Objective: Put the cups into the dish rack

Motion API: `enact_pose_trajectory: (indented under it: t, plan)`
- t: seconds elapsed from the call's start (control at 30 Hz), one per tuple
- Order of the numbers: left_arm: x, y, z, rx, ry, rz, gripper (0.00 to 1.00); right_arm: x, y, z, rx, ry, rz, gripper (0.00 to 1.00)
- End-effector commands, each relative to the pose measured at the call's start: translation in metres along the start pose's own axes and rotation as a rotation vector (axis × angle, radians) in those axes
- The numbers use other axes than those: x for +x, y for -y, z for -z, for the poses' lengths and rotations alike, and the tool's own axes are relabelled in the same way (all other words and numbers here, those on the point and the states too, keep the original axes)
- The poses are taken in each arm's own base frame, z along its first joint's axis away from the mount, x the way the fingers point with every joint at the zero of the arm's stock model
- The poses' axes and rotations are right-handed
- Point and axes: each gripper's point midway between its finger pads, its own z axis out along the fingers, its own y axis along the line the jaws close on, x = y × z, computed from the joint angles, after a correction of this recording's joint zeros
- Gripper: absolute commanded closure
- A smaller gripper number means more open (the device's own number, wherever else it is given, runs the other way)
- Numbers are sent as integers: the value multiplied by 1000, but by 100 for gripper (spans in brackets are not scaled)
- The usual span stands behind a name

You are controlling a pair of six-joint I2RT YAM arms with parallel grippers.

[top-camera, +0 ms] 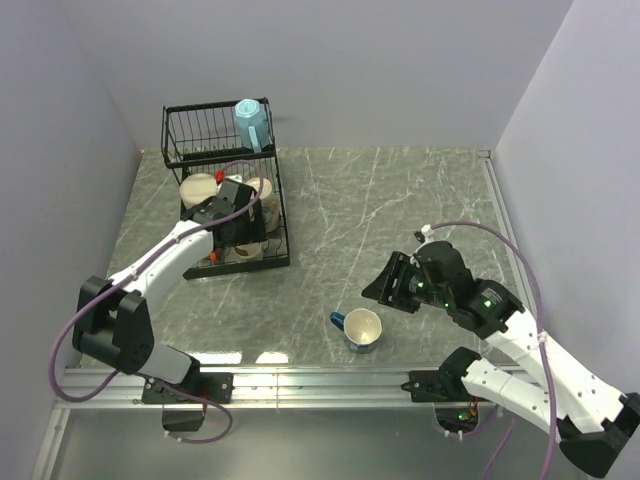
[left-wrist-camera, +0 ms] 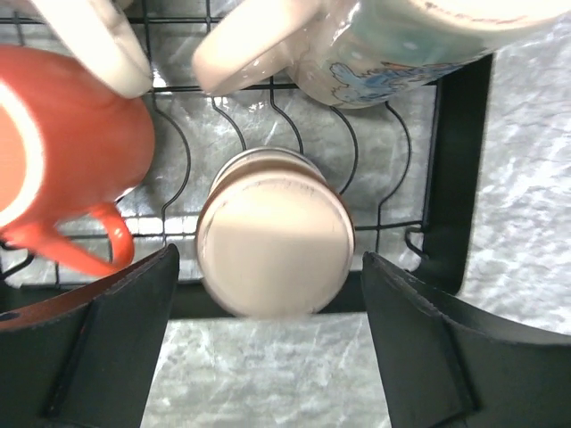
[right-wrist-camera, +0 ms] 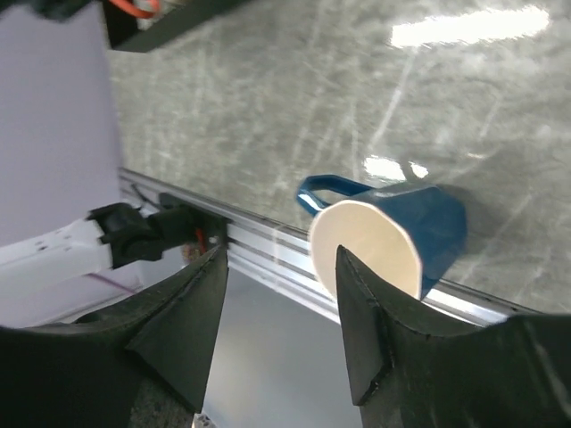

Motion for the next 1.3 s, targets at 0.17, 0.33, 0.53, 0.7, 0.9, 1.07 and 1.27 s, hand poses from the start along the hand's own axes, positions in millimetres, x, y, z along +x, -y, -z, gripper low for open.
enact_pose_trajectory:
  t: [0.17,0.33,0.53,0.7,0.9,1.07,1.27]
  plan:
    - [-47,6,61,67,135,72,9,14,44,-8,252,-66,57,46]
    - [-57,9,82,105,164,96,10,22,58,-3,321,-77,88,46]
    - [-64,23,105,202,167,132,12,41,57,-14,303,-124,94,46]
    - [-59,37,115,288,126,140,14,47,64,-27,339,-132,88,47]
    - [-50,39,130,342,110,156,15,44,79,-36,438,-123,111,52]
    - [-44,37,138,352,95,157,16,51,84,-48,462,-152,130,62]
    - [-49,35,154,358,105,162,14,59,85,-59,471,-173,139,83]
